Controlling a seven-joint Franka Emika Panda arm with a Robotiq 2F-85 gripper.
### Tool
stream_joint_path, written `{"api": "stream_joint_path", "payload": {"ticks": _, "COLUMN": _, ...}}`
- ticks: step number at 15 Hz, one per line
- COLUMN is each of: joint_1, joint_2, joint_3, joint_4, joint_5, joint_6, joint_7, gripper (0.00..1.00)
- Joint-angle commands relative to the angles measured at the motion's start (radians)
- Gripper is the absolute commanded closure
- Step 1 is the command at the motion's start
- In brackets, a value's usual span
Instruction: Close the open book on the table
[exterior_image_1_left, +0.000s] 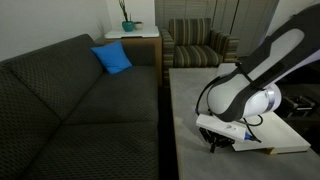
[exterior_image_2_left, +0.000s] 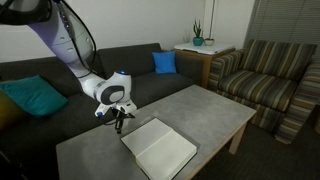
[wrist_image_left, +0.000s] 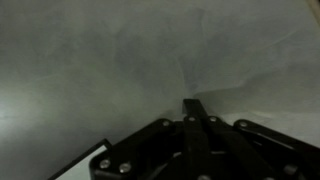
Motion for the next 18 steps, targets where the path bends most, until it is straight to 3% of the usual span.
{"api": "stream_joint_path", "payload": {"ticks": 1, "joint_1": 0.052, "joint_2": 0.000, "joint_3": -0.068, "joint_4": -0.011, "joint_5": 0.008, "joint_6": -0.045, "joint_7": 0.104, "gripper": 1.00}}
{"api": "stream_joint_path", "payload": {"ticks": 7, "joint_1": 0.153, "joint_2": -0.002, "joint_3": -0.171, "joint_4": -0.002, "joint_5": -0.046, "joint_6": -0.131, "joint_7": 0.370, "gripper": 1.00}}
{"api": "stream_joint_path", "payload": {"ticks": 18, "joint_1": 0.226, "joint_2": -0.007, "joint_3": -0.233, "joint_4": 0.037, "joint_5": -0.266, "joint_6": -0.359, "joint_7": 0.665, "gripper": 1.00}}
